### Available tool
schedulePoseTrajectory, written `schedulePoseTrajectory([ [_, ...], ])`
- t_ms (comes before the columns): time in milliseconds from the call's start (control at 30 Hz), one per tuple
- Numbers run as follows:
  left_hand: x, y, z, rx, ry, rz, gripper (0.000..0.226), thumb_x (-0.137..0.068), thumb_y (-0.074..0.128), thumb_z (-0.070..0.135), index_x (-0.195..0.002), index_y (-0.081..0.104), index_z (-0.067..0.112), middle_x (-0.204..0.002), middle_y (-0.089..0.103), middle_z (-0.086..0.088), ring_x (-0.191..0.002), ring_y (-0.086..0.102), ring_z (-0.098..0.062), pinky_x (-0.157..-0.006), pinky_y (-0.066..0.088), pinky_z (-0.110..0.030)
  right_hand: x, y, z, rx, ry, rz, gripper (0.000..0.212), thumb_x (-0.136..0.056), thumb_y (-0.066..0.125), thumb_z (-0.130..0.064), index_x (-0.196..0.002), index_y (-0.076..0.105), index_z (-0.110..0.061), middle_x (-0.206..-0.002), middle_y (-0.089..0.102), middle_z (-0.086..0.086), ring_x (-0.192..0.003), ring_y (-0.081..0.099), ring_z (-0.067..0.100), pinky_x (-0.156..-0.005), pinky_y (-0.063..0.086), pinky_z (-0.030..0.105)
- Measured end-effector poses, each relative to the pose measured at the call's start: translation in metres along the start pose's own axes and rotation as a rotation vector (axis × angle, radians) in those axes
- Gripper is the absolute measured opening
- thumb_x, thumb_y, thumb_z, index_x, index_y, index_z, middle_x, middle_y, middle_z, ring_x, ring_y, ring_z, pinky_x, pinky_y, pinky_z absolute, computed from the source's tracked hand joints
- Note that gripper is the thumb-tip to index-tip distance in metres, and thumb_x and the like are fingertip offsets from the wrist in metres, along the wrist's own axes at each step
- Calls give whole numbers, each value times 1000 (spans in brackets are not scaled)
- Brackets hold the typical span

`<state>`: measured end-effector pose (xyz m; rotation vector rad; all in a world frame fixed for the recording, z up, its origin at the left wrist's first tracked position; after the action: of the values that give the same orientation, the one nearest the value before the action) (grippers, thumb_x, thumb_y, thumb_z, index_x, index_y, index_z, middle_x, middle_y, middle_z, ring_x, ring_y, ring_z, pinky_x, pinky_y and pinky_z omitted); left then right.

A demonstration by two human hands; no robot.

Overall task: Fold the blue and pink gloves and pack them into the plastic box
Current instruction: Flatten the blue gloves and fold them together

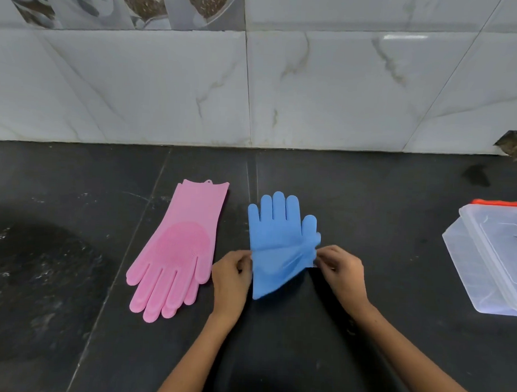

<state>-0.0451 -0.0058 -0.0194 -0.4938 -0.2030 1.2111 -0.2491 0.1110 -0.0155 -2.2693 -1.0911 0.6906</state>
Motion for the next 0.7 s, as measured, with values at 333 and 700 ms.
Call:
schedulePoseTrajectory([
  [333,-11,12,0,18,-252,98,10,-85,66,14,-87,76,12,-75,66,14,-73,60,4,-64,41,-6,-6,10,0,-56,343,46,7,-82,71,-23,-84,76,-18,-75,70,-14,-69,64,-1,-66,53,17],
  [700,8,32,24,-444,232,94,41,-84,65,6,-124,59,14,-126,56,-10,-111,55,-23,-88,51,-33,4,31,-22,181,205,105,51,-87,63,-33,-133,47,-18,-116,57,-3,-100,57,10,-74,51,25],
])
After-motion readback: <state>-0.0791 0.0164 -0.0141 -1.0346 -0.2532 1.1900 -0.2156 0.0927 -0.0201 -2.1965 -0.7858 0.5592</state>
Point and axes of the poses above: each hand's wrist, its own x-axis away from the middle knuckle, its own y-axis out of the palm, z = x × y, the point moved 4 cm from there along -x, towards the middle knuckle
